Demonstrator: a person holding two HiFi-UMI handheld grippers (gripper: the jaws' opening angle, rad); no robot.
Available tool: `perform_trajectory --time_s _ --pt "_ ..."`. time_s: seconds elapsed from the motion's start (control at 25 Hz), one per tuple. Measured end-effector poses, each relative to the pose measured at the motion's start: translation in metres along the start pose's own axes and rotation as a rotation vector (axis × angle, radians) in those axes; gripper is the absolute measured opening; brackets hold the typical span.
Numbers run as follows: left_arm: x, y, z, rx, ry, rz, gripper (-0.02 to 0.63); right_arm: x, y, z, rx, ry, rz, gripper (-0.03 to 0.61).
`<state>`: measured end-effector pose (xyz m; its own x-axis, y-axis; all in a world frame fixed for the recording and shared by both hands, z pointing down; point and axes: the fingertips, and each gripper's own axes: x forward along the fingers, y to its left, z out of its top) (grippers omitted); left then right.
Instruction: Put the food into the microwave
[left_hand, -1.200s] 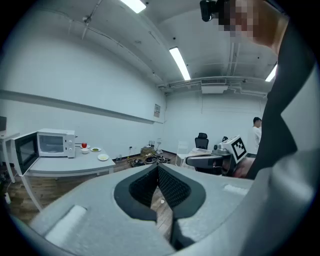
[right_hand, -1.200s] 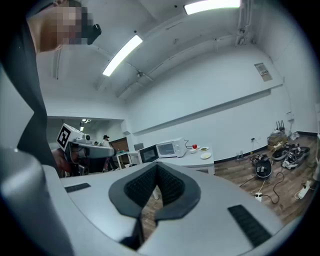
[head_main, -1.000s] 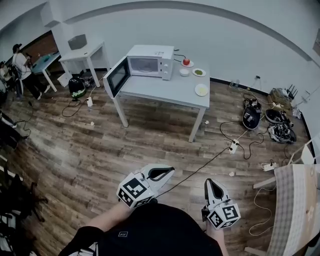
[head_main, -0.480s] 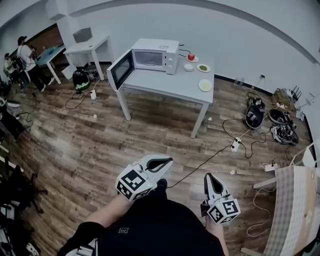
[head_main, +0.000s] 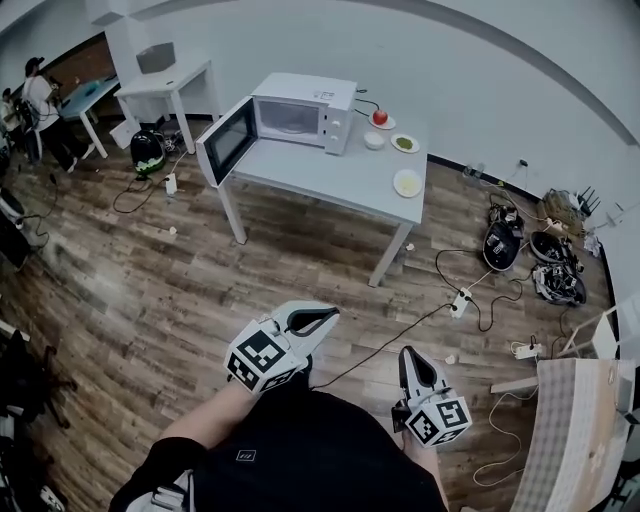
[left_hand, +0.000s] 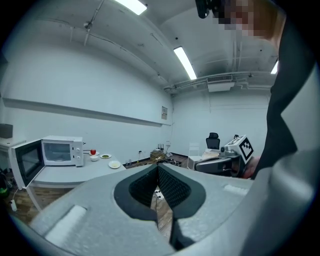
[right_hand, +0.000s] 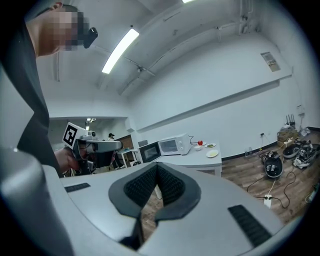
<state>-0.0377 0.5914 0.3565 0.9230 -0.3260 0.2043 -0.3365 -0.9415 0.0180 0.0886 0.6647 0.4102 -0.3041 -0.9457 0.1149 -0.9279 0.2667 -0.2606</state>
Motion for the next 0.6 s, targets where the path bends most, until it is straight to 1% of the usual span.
perform_trajectory --time_s 0.36,0.48,0.6 --pt "0.047 0.117 0.025 0.014 -0.011 0.004 0.006 0.121 -0.037 0.038 -0.009 -0.008 0.015 0.009" --pt "0.060 0.156 0.027 0.013 -0.003 0.004 0.006 0.164 -0.046 0.043 0.006 0.005 0.024 0.009" --pt "0.067 0.187 0.026 0.008 0.006 -0.005 0.006 0.204 -0.048 0.051 -0.001 0.015 0.034 0.009"
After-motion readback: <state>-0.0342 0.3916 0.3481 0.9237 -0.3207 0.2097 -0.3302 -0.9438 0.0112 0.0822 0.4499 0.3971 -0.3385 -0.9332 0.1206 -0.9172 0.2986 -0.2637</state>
